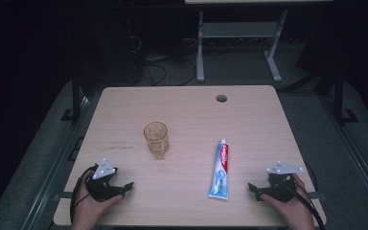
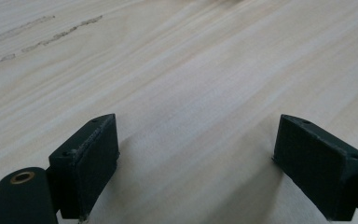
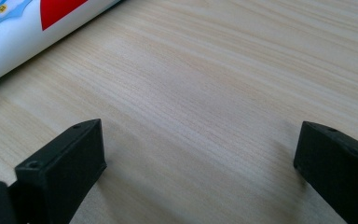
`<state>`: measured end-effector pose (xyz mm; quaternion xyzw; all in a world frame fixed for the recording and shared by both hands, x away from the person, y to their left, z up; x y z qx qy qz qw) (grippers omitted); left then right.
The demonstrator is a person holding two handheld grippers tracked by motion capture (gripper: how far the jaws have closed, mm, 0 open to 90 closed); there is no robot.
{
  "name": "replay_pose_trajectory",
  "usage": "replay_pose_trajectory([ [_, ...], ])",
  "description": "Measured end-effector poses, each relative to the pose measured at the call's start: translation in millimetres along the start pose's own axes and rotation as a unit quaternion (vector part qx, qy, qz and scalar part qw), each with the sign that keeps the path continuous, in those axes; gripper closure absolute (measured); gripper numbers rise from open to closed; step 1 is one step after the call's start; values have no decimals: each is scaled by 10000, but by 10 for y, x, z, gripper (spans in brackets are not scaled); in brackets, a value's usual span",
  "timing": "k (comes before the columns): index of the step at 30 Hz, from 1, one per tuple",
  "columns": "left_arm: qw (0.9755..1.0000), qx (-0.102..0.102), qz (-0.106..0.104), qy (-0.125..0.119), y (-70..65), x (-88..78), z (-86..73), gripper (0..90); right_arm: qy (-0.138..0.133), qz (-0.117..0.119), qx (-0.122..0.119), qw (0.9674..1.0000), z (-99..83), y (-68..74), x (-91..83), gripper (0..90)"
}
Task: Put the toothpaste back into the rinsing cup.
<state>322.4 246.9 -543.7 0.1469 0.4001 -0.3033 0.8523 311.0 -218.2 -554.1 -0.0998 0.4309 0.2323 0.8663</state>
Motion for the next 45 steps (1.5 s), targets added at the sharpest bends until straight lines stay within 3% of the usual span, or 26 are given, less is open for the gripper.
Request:
replay_pose_trajectory([
  [11, 10000, -23, -24, -12, 0, 19, 25, 128, -20, 17, -23, 10000, -6, 4, -9, 28],
  [14, 10000, -39, -26, -16, -3, 28, 36, 128, -140, 17, -28, 9999, -11, 13, -55, 161],
  [19, 10000, -33, -87, -19, -7, 23, 35, 129, -130, 32, -32, 9999, -17, 22, -85, 256],
  [20, 10000, 3, -60, -14, -7, 28, 37, 129, -97, 36, -45, 9999, -20, 21, -106, 319],
  [21, 10000, 3, -60, -14, -7, 28, 37, 130, -97, 36, -45, 9999, -20, 21, -106, 319],
  [22, 10000, 47, -35, -2, -10, 31, 37, 130, -94, 57, -7, 9999, -23, 15, -125, 403],
  [25, 10000, 43, -45, -5, -10, 30, 37, 130, -89, 71, 21, 9999, -10, 8, -144, 462],
  [26, 10000, 50, -40, -4, -11, 30, 37, 130, -132, 135, 6, 9998, 17, 19, -164, 536],
  [28, 10000, 52, -41, -4, -11, 30, 37, 130, -128, 151, -2, 9998, 27, 23, -174, 573],
  [30, 10000, 55, -44, -3, -12, 31, 36, 130, -180, 219, 25, 9996, 47, 32, -211, 697],
  [33, 10000, 55, -44, -2, -12, 30, 36, 130, -241, 308, 81, 9992, 61, 36, -239, 774],
  [34, 10000, 54, -44, -3, -12, 31, 37, 130, -298, 406, 100, 9987, 78, 40, -268, 862],
  [35, 10000, 55, -44, -2, -12, 31, 36, 130, -312, 446, 93, 9985, 87, 44, -286, 894],
  [40, 10000, 54, -46, -2, -13, 31, 37, 130, -349, 740, 127, 9966, 144, 124, -348, 900],
  [45, 10000, 57, -48, -1, -13, 31, 37, 131, -376, 883, 64, 9954, 220, 212, -377, 900],
])
Point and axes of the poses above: each handheld gripper's, and its own axes: x roughly forward along the jaws, z roughly out of its top, y roughly to its left, the point moved 10 cm from there along x, roughly forward along the jaws, and after that the axes turned 7 degrees about y, right-handed, at the moved point
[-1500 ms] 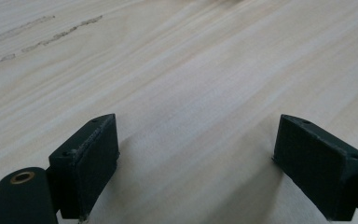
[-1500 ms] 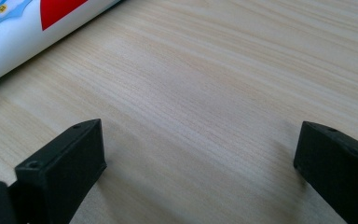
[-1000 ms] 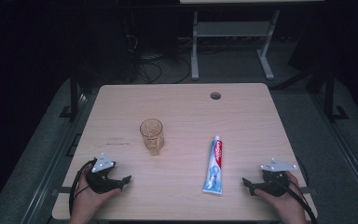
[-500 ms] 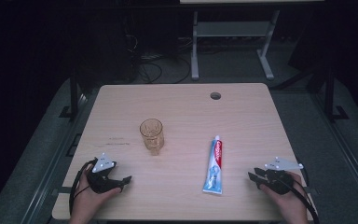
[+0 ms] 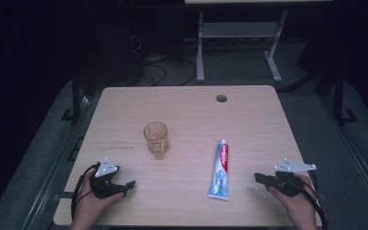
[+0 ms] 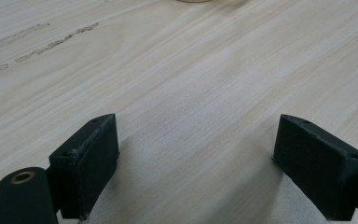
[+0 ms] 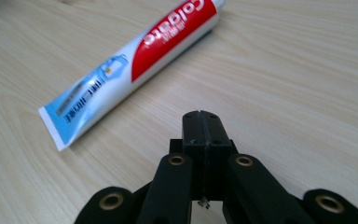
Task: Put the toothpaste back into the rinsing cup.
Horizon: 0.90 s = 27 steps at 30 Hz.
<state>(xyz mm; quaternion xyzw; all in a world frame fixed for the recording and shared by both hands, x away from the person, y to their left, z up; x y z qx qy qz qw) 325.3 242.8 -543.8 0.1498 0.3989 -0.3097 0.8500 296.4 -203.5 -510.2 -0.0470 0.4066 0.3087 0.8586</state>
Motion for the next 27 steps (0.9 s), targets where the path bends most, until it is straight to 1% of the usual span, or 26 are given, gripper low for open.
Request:
replay_pose_trajectory([
  [1, 10000, -2, -2, -7, -3, -1, 0, 133, 5, 47, -82, 10000, 32, 42, 7, 900],
  [2, 10000, -2, -2, -7, -3, -1, 0, 134, 5, 47, -82, 10000, 32, 42, 7, 900],
  [4, 10000, -1, -4, -7, -5, -2, -2, 134, 8, 126, -147, 9998, 64, 87, 25, 900],
  [12, 10000, -2, -3, -10, -5, -2, -1, 134, -19, 322, -208, 9993, 157, 166, 87, 900],
  [14, 10000, -1, -2, -8, -5, -2, -2, 135, -19, 330, -233, 9992, 170, 179, 97, 900],
  [15, 10000, -1, -3, -6, -5, -2, -2, 135, -6, 377, -296, 9989, 192, 212, 117, 900],
  [16, 10000, -7, -4, -12, -6, -2, -1, 135, -6, 377, -296, 9989, 192, 212, 117, 900],
  [17, 10000, -3, -3, -8, -5, -2, -2, 135, -14, 426, -364, 9984, 217, 246, 138, 900],
  [19, 10000, -5, -4, -9, -6, -2, -1, 135, -20, 477, -417, 9980, 240, 282, 156, 900],
  [21, 10000, -5, -4, -10, -5, -2, -1, 135, -16, 491, -440, 9978, 249, 298, 165, 900],
  [24, 10000, -5, -5, -10, -6, -2, -1, 135, -13, 576, -467, 9972, 284, 355, 207, 900],
  [27, 10000, 1, -3, -7, -5, -2, -2, 135, -30, 611, -513, 9968, 304, 376, 227, 900],
])
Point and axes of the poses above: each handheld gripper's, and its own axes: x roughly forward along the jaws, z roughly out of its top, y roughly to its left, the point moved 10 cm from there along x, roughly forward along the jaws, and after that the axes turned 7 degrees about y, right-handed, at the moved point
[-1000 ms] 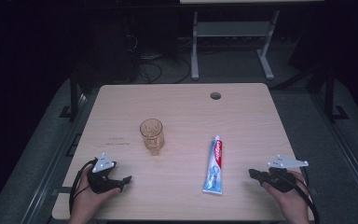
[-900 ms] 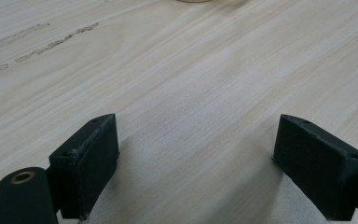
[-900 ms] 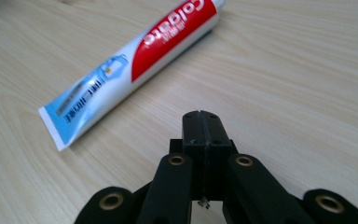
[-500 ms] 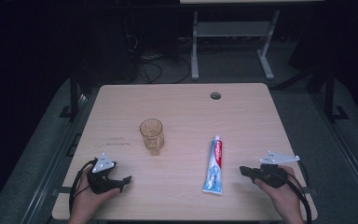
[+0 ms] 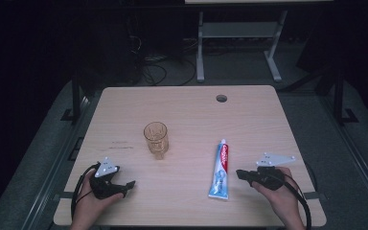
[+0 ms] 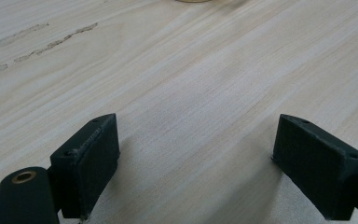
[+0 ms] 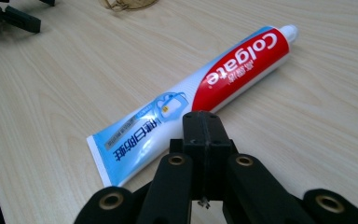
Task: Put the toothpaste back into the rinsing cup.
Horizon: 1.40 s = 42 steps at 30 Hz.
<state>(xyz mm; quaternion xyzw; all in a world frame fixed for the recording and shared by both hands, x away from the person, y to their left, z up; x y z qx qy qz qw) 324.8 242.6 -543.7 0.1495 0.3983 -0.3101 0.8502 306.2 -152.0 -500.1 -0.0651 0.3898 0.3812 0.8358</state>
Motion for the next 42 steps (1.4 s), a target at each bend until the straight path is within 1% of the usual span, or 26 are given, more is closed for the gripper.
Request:
replay_pose_trajectory([
  [5, 10000, -6, -2, -2, -1, 0, 0, 135, 5, 92, -39, 9999, 55, 58, 59, 900],
  [6, 10000, 9, 0, 10, 1, -1, -2, 135, 5, 113, -89, 9999, 78, 81, 90, 900],
  [11, 10000, 6, 1, 9, 1, -1, -2, 135, 39, 191, -153, 9997, 119, 143, 152, 900],
  [18, 10000, 0, -3, 8, -1, -1, -2, 135, 105, 350, -295, 9989, 207, 271, 299, 900],
  [21, 10000, -1, -4, 9, -1, -1, -2, 134, 138, 385, -315, 9987, 221, 298, 339, 900],
  [23, 10000, -6, -6, 5, -2, -1, -2, 135, 152, 426, -394, 9982, 248, 327, 398, 900],
  [25, 10000, -19, -7, -3, -3, 0, 0, 135, 173, 453, -390, 9981, 266, 352, 431, 900],
  [29, 10000, -4, 1, -1, 0, 0, 0, 135, 209, 515, -468, 9974, 299, 399, 505, 900],
  [34, 10000, -1, -1, -2, 0, 0, 0, 135, 263, 564, -535, 9966, 321, 450, 579, 900],
  [37, 10000, -6, -2, -3, -1, 0, 0, 135, 283, 578, -525, 9965, 322, 463, 600, 900],
  [40, 10000, -6, -3, -3, -1, 0, 0, 134, 376, 572, -544, 9962, 290, 478, 651, 900],
  [42, 10000, -5, 0, -4, 0, 0, 1, 135, 390, 591, -565, 9959, 280, 484, 666, 900],
])
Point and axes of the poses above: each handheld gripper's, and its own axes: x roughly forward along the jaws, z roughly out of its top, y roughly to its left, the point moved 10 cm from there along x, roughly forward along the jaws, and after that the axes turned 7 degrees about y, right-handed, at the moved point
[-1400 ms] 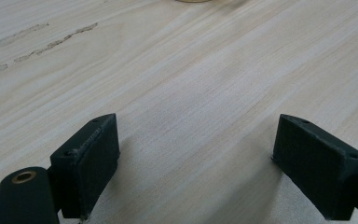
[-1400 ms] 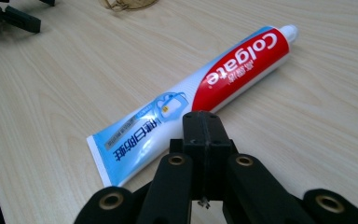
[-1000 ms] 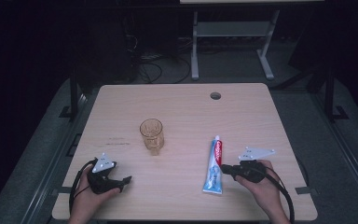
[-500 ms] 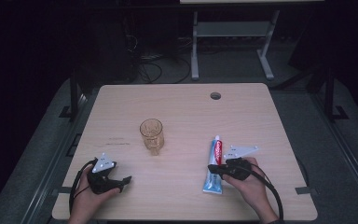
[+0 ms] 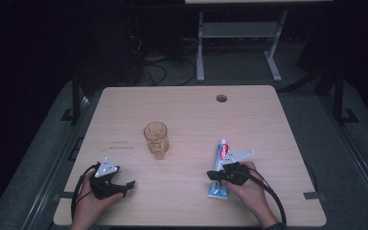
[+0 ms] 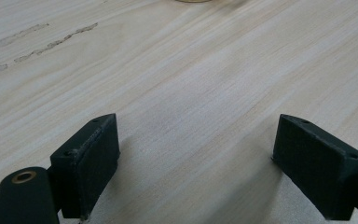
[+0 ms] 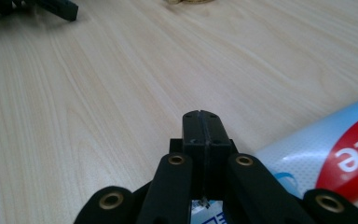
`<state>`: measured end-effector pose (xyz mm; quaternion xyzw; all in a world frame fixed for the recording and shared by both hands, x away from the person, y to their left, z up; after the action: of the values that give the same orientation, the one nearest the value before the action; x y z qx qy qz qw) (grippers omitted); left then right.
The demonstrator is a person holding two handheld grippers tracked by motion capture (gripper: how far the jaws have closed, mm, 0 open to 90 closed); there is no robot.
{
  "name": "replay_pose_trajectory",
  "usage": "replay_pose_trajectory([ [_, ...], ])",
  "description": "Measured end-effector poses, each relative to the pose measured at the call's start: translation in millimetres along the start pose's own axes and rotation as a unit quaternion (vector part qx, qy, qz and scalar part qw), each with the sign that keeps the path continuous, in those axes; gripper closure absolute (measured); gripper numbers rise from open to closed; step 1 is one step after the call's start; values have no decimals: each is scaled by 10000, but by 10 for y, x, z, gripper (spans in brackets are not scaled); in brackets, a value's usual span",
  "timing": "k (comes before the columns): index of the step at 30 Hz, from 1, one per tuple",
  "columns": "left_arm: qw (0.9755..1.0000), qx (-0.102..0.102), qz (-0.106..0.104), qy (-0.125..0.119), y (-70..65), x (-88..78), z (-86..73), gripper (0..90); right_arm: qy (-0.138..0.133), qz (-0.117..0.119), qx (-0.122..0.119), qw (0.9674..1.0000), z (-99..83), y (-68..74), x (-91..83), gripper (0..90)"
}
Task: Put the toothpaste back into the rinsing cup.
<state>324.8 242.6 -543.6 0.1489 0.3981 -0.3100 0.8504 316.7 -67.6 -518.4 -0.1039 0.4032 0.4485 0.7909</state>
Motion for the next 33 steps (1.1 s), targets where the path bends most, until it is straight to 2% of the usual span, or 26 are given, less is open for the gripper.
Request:
replay_pose_trajectory([
  [13, 10000, -4, -7, 9, -2, -1, -3, 135, 257, -7, -61, 9997, -99, 48, 106, 900],
  [25, 10000, 33, -10, 21, -3, -5, -7, 135, 284, -159, 10, 9995, -184, -58, 35, 900],
  [28, 10000, 36, -13, 22, -4, -6, -8, 135, 292, -295, 52, 9991, -233, -123, -29, 900],
  [33, 10000, 34, -12, 22, -5, -7, -9, 135, 284, -383, 133, 9988, -281, -183, -91, 900],
])
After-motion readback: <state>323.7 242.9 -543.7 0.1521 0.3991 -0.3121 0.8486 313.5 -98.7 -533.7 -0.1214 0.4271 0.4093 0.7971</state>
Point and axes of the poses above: each handheld gripper's, and its own axes: x roughly forward along the jaws, z roughly out of its top, y roughly to its left, the point moved 10 cm from there along x, roughly forward along the jaws, and after that the axes turned 7 degrees about y, right-handed, at the moved point
